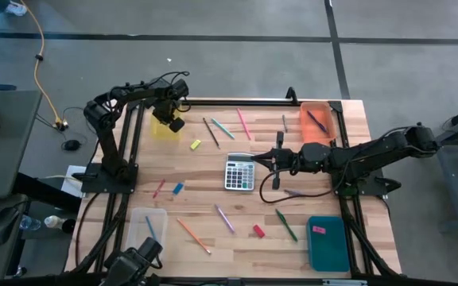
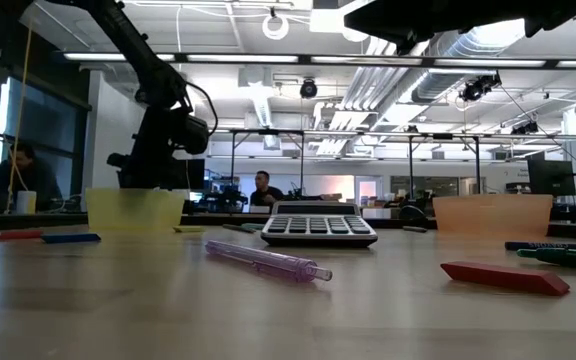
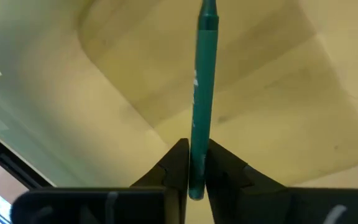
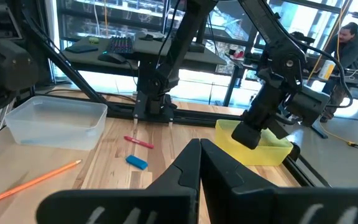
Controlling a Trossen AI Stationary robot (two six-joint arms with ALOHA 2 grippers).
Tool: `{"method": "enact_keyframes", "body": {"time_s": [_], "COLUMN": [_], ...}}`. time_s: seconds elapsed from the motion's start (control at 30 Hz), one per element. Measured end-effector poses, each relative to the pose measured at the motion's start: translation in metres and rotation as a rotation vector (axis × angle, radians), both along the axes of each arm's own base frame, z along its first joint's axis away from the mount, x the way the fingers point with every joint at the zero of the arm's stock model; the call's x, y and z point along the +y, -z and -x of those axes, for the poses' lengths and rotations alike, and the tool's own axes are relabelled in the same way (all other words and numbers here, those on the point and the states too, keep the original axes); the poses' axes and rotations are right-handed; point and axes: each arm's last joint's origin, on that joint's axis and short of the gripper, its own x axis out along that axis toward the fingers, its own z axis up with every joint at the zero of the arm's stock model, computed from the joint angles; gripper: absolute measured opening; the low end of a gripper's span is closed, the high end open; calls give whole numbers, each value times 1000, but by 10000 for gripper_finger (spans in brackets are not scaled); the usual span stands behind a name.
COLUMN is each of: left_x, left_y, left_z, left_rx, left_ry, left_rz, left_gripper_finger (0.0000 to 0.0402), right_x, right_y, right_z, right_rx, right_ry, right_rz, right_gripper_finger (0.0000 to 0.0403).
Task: Sort crayons/erasers/pens/pencils in bins
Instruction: Put the green crayon into the yellow bin, then put the red eraser into the blue bin
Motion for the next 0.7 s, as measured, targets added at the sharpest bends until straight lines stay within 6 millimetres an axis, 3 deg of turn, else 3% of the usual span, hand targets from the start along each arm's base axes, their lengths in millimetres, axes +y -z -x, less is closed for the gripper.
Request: {"method": "enact_keyframes", "body": {"time_s": [0.37, 0.53, 0.7], "left_x": [-2, -11, -28], "left_y": [-7, -35, -74], "left_z": [0, 2, 0], "left_rx": [11, 47, -24], "left_ry": [51, 94, 153], "left_rz": [-13, -118, -251], "left_gripper_finger": [91, 93, 75], "right_x": [0, 0, 0], "right_y": [0, 0, 0], "right_z": [0, 0, 0], "right_rx": [1, 1, 1], "right_ry": [-1, 0, -1], "right_rz": [6, 7, 7], "right_gripper_finger": [0, 0, 0]}}
